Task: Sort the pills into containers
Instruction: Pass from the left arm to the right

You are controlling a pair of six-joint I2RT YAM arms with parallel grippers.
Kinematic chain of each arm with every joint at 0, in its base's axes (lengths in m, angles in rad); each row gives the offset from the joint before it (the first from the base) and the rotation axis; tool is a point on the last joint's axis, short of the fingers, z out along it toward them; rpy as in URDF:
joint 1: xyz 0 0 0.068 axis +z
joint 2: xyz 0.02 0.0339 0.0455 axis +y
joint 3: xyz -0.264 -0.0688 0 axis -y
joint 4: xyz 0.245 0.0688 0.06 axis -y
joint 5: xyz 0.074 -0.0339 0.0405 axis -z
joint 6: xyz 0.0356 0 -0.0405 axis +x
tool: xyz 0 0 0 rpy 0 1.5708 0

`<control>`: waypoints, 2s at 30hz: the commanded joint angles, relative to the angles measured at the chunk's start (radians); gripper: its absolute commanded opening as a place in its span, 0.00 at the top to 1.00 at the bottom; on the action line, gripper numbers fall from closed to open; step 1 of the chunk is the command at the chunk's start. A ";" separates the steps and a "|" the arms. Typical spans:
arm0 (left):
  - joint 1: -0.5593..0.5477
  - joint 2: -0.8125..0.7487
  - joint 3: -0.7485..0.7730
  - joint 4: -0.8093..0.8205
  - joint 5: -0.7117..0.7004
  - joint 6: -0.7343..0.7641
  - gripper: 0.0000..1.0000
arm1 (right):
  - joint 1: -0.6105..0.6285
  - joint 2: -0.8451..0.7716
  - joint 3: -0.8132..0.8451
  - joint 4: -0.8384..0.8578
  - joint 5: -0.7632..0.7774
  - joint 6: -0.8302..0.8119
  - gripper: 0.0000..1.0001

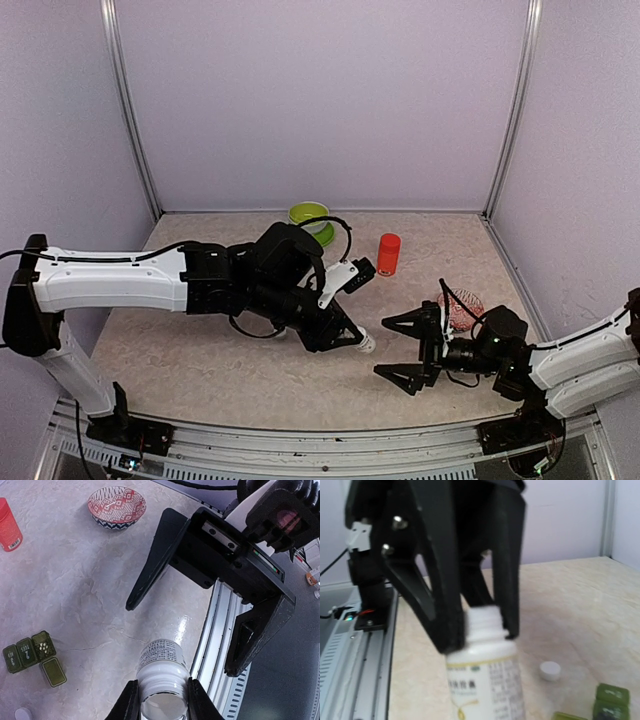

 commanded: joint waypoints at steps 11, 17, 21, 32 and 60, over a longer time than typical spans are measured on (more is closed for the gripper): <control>-0.009 -0.015 -0.006 0.026 0.071 -0.001 0.97 | -0.009 0.233 0.127 0.256 -0.163 0.012 0.17; -0.009 -0.030 -0.010 0.034 0.080 -0.006 0.97 | -0.009 0.281 0.109 0.383 -0.182 0.038 0.24; -0.009 -0.040 -0.011 0.037 0.079 -0.008 0.97 | -0.009 0.306 0.104 0.420 -0.173 0.046 0.26; -0.009 -0.061 -0.017 0.041 0.075 -0.011 0.97 | -0.010 0.361 0.064 0.527 -0.154 0.074 0.27; -0.009 -0.049 -0.049 0.082 0.077 -0.033 0.97 | -0.009 0.410 0.099 0.593 -0.188 0.151 0.57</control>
